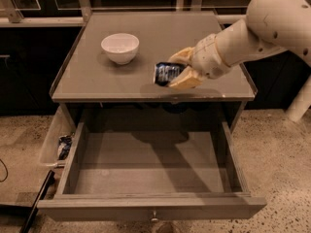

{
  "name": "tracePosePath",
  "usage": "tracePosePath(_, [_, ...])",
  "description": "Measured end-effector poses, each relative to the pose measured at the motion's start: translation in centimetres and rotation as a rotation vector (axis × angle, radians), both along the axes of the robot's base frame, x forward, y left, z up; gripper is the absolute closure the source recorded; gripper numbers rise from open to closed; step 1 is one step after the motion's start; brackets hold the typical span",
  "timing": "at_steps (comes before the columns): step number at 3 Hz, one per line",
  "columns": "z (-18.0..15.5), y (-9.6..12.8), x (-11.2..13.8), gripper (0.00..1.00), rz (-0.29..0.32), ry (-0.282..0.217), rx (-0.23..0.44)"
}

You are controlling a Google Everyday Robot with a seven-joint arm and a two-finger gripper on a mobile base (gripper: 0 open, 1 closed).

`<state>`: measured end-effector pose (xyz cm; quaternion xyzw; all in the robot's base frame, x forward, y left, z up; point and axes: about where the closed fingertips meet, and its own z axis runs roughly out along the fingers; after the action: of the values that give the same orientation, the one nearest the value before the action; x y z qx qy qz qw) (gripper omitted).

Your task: Pick pepsi can from top drawer and place on counter

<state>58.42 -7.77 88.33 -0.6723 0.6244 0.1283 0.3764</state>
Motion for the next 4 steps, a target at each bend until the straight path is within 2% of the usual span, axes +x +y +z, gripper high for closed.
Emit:
tracePosePath(1, [0.5, -1.0, 4.5, 1.0, -0.043, -0.007, 0.029])
tracePosePath(2, [0.0, -2.5, 7.7, 1.0, -0.126, 0.009, 0.067])
tracePosePath(3, [-1.0, -3.5, 10.0, 1.0, -0.2, 0.039, 0.105])
tracePosePath(4, [-2.3, -3.8, 11.3, 1.0, -0.249, 0.076, 0.117])
